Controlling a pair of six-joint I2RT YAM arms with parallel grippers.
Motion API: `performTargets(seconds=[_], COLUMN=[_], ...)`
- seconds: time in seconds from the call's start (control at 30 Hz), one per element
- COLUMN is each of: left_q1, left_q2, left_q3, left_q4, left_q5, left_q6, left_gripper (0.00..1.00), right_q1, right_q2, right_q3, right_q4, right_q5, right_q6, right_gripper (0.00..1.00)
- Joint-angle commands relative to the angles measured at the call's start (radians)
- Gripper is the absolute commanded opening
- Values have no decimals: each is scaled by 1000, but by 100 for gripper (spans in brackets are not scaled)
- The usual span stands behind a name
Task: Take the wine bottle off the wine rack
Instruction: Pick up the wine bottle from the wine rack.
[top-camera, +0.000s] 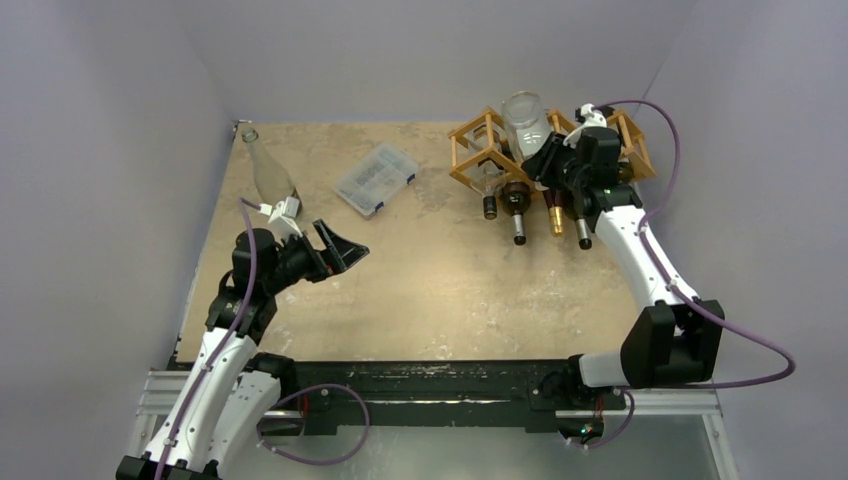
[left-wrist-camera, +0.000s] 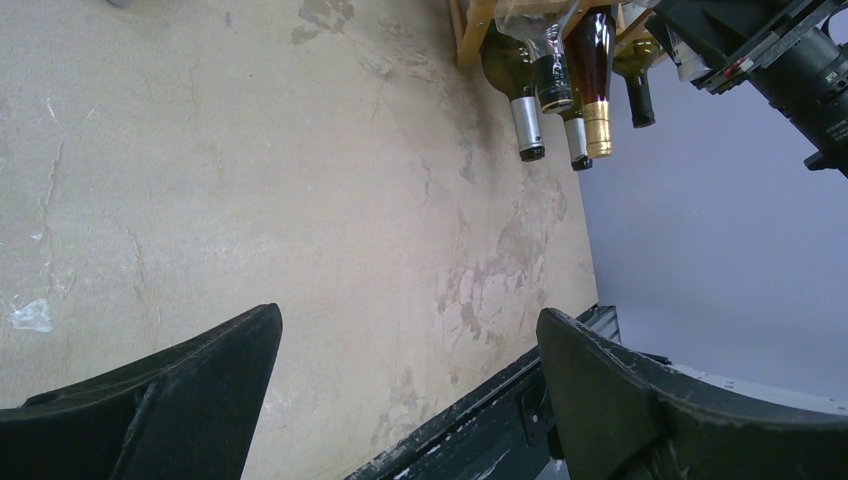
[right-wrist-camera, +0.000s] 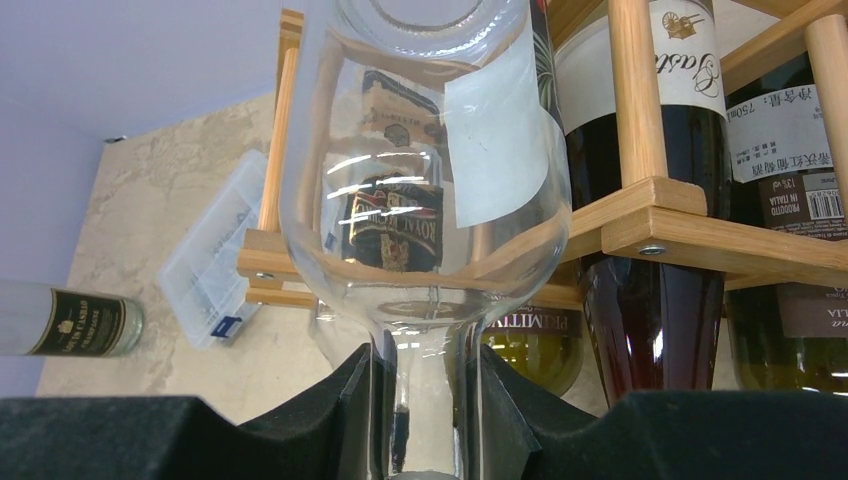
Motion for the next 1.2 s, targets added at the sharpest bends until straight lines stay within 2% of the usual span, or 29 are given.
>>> performTargets(seconds=[0.0,1.17], left_q1=[-5,-9], left_q2=[-4,-7], left_q3=[-1,2], left_q4=[35,42], left_q5=[16,35], left_q6=[-12,-12], left_gripper=[100,100], right_q1=[3,-63], right_q2=[-53,-60], right_q3=[92,102], right_q4=[157,207], right_q5=[-126,-321], right_q6=[19,164], right_gripper=[0,0])
